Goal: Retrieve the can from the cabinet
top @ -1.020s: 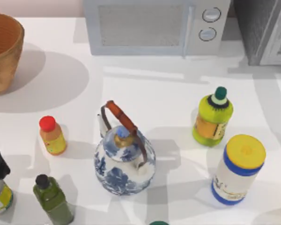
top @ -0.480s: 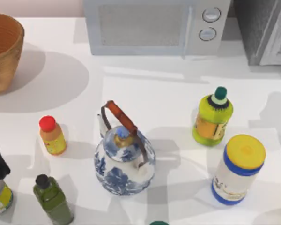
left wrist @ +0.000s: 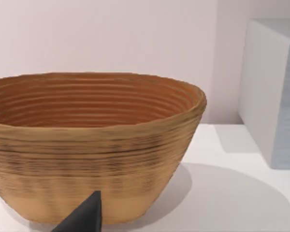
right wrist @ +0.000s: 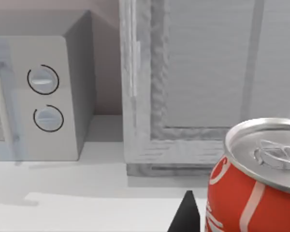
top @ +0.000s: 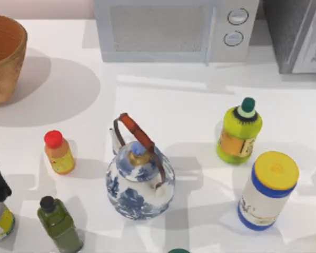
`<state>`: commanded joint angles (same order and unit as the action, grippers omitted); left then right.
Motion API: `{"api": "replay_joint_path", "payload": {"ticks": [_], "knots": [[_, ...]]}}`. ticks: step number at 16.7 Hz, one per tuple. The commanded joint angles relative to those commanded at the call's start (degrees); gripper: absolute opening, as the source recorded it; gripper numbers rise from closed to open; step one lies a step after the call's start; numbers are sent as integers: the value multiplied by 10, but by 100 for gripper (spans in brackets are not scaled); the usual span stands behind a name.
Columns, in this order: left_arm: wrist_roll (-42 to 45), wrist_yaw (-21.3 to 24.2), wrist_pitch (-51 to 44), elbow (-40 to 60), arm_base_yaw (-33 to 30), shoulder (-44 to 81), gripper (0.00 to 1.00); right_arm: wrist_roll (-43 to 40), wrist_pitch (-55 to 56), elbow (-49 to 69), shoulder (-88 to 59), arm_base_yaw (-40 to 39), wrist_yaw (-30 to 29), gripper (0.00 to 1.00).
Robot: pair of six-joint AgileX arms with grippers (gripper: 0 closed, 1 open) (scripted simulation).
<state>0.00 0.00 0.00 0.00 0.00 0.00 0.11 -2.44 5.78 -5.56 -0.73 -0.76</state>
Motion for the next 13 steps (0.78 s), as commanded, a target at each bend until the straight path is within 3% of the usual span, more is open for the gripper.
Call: {"api": "replay_joint_path", "payload": {"ticks": [9,13], "knots": [[0,0,0,0,0,0,100,0,23,-59,53,6,8,0],[0,0,0,0,0,0,100,3,75,-25,-6,28,49,0]]}}
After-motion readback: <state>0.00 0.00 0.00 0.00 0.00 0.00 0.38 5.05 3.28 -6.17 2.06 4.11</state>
